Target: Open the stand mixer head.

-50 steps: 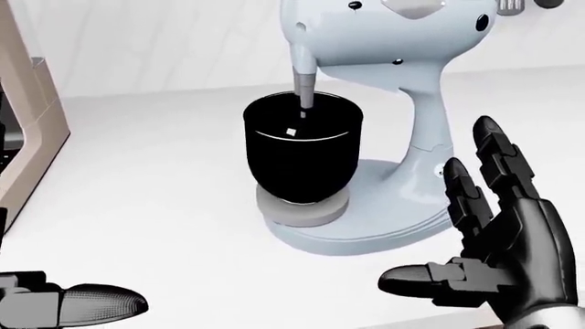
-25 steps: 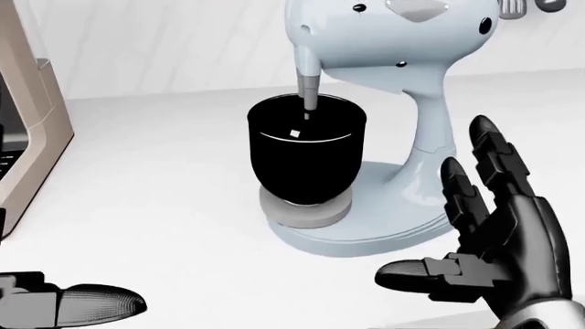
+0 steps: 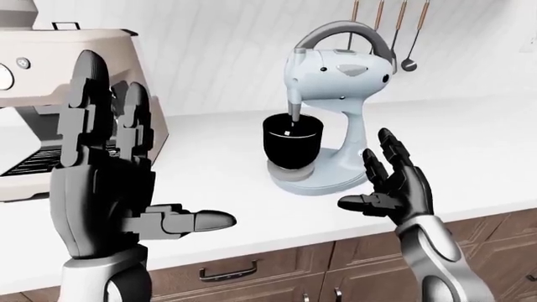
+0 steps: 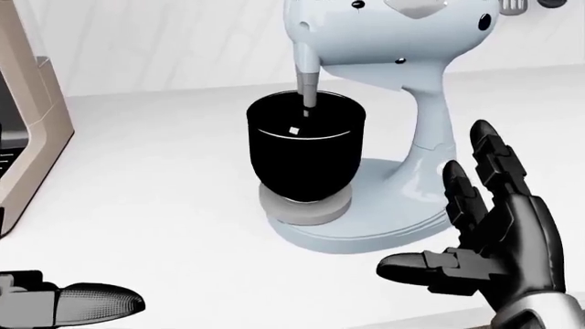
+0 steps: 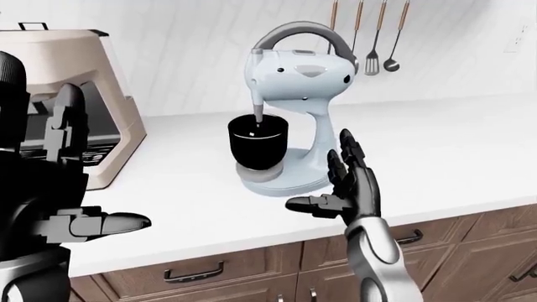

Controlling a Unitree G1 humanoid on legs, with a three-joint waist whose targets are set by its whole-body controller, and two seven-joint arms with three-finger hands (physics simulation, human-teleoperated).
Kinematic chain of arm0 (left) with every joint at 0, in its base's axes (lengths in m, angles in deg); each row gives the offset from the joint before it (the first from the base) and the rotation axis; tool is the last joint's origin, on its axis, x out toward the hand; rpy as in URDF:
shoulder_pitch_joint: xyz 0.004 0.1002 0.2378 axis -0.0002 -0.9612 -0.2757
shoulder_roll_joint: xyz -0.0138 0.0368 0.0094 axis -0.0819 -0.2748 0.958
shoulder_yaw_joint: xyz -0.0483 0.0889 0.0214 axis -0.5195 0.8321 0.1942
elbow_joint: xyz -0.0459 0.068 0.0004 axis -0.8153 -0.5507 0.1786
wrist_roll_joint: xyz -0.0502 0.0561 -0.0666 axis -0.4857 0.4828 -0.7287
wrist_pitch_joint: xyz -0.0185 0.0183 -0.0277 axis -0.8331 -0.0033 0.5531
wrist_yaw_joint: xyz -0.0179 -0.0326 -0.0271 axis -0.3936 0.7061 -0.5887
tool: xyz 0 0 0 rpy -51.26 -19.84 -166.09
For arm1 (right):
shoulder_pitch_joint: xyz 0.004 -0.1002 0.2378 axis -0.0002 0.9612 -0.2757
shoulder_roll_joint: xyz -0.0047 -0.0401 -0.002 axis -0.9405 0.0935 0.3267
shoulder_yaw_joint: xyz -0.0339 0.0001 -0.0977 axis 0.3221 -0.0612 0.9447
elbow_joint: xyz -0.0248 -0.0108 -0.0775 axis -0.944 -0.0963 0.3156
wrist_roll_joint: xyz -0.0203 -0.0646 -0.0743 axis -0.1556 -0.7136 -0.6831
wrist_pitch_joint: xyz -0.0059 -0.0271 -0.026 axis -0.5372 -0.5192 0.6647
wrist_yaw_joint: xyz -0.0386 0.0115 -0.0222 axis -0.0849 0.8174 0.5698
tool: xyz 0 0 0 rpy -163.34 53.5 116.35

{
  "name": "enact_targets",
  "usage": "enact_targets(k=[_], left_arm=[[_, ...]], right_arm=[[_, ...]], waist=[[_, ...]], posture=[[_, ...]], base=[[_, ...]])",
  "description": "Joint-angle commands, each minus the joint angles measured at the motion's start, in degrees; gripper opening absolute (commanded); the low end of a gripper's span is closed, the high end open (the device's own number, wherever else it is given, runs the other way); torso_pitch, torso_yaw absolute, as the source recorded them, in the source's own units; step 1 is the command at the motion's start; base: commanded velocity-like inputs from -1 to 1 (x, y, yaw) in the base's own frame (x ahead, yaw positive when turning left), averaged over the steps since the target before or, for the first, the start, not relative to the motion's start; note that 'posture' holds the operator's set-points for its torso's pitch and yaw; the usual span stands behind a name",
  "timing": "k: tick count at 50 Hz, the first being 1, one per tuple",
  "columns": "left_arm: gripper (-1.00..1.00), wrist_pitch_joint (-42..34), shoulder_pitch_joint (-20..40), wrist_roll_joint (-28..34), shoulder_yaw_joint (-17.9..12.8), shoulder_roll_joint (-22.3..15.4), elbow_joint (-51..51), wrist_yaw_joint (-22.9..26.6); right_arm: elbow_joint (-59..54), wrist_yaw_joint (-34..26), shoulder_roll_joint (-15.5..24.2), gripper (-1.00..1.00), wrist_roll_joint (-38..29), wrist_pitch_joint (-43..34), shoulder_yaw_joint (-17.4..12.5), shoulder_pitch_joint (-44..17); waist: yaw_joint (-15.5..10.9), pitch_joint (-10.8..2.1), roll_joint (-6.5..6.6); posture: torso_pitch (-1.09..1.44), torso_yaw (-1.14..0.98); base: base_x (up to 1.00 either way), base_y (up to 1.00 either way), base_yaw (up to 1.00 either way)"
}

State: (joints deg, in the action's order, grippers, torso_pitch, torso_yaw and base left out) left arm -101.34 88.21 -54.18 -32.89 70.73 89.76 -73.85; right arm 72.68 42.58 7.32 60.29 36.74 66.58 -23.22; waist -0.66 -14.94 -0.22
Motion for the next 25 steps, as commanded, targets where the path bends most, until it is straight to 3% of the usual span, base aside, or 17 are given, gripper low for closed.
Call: enact_targets(k=[1,19,21,22,25], left_arm=[[1.00,1.1,1.0,0.1,0.0,-0.1,1.1,0.2],[1.00,0.8,1.4,-0.4,-0.3,-0.5,1.1,-0.2],[1.00,0.9,1.3,-0.4,-0.3,-0.5,1.1,-0.2],[1.00,1.0,1.2,-0.2,-0.1,-0.5,1.1,-0.1],[1.00,1.0,1.2,-0.1,-0.2,-0.3,1.1,0.0]], right_arm=[[1.9,-0.1,0.4,1.00,0.3,1.7,0.0,-1.6],[-1.9,-0.6,0.8,1.00,-0.7,4.2,0.2,-2.4],[-2.2,-0.5,0.9,1.00,-0.7,4.2,0.1,-2.6],[-2.3,-0.5,0.9,1.00,-0.6,4.1,0.1,-2.7],[-2.8,-0.5,1.0,1.00,-0.7,4.4,0.1,-2.9]], waist=[[0.0,-0.03,-0.05],[-0.2,-0.14,-0.11],[0.0,1.11,-0.01],[-0.1,0.18,0.00],[-0.1,0.10,-0.04]], posture=[[-0.32,0.00],[-0.32,0.00],[-0.32,0.00],[-0.32,0.00],[-0.32,0.00]], base=[[0.05,0.00,0.00],[0.04,0.00,0.00],[0.05,0.00,0.00],[0.04,0.00,0.00],[0.04,0.00,0.00]])
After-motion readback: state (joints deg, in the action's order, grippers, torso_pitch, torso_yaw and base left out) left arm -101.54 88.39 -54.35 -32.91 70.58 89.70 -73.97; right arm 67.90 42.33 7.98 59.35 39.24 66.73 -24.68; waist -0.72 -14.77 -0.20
